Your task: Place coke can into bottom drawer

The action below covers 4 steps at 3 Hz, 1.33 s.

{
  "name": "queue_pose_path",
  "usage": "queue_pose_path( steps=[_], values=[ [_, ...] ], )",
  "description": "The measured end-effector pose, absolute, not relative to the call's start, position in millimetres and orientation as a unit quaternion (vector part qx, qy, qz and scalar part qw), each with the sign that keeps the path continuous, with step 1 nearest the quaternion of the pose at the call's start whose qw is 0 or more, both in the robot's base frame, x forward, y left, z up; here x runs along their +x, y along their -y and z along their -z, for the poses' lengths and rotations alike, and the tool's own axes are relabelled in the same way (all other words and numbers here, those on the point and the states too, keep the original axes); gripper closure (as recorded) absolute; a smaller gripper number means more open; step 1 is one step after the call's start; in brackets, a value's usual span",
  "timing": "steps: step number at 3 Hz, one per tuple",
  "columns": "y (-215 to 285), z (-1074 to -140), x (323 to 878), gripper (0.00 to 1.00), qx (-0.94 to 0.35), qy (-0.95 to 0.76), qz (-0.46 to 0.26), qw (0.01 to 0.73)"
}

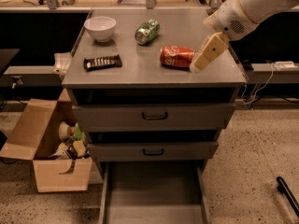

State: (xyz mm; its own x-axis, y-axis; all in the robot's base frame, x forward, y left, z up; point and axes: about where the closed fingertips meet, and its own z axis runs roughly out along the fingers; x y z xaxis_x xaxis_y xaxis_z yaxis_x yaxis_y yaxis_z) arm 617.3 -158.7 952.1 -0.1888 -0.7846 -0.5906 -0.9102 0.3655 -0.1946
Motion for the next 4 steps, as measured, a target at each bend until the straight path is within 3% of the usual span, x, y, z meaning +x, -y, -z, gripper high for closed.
queue_pose_path(
  steps=[2, 4],
  values=[
    [136, -930, 691, 0.0, -0.526, -0.759, -0.138, 0.357],
    [120, -899, 732, 0.0, -0.512, -0.763, -0.166, 0.357]
  ],
)
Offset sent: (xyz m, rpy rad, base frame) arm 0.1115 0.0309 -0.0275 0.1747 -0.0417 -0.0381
